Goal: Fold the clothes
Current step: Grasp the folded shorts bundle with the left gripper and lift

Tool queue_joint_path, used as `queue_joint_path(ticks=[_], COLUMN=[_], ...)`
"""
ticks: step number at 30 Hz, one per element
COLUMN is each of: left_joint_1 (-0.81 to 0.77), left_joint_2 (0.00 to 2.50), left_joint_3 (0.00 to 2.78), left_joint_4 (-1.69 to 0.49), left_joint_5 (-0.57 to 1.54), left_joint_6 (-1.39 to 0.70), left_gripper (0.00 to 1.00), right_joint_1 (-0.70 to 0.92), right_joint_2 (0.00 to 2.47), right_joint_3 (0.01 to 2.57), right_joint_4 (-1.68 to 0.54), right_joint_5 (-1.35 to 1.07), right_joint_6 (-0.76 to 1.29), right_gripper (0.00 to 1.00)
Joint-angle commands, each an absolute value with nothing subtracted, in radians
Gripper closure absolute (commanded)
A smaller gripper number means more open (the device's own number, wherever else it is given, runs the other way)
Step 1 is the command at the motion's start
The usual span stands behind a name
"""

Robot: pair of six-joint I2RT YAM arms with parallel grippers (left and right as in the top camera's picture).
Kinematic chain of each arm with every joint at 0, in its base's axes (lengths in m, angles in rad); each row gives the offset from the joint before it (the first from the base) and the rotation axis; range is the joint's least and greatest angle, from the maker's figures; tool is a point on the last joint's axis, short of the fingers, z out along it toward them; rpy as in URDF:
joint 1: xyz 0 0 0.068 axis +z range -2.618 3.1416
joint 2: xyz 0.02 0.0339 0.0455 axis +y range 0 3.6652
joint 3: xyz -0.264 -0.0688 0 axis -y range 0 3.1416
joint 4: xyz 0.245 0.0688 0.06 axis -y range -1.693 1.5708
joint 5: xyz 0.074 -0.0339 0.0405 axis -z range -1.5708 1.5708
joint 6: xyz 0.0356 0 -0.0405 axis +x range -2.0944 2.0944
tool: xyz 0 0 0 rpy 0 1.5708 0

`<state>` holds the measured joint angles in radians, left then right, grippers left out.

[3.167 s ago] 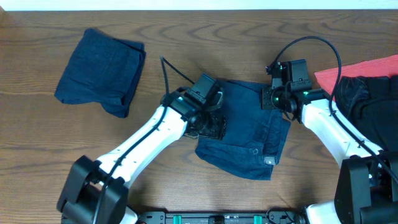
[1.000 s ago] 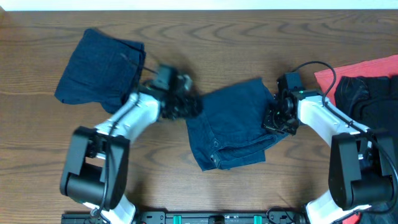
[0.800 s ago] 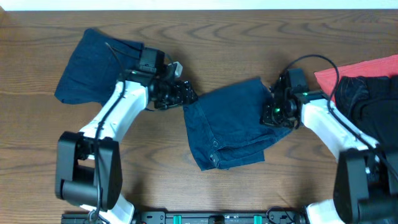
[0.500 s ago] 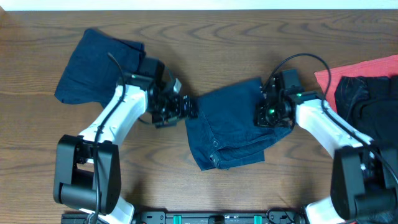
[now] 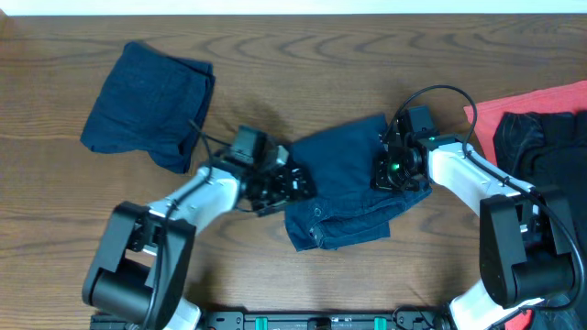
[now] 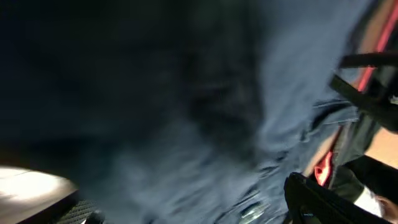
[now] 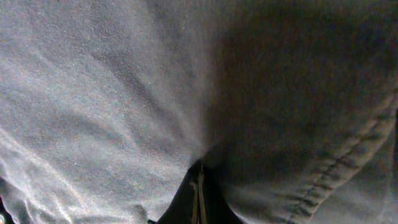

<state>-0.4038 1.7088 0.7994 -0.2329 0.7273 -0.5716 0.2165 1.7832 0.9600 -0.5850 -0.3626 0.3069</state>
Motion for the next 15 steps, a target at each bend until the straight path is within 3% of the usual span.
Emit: queue_joint_path(ticks=[1,7,12,15], left_joint_1=[-0.471,-0.501,-0.501,-0.501], left_joint_2=[1.745,1.765,1.768,1.768], left_joint_3=[0.741,0.741,0.741,0.741], left_joint_4=[-0.183,-0.13,-0.06,-0.035], left_joint_5=[0.691,0.614,0.542,0.559], left_joint_6=[-0.697,-0.708,-0.644,-0.644], left_gripper=[0.11,0.13,0.25,0.38], right_joint_1=[0.224,0.224,0.224,0.224], right_joint_2=[1.818,1.818,1.818,1.818], right_joint_3=[0.95,0.95,0.95,0.95], right_joint_4=[-0.588,-0.587,-0.588,-0.588], right_joint_5=[-0.348,-0.349,-0.353,-0.368], right_joint_6=[0.321,0.321,0.321,0.321], right_gripper=[0.99,0.99,0.99,0.99])
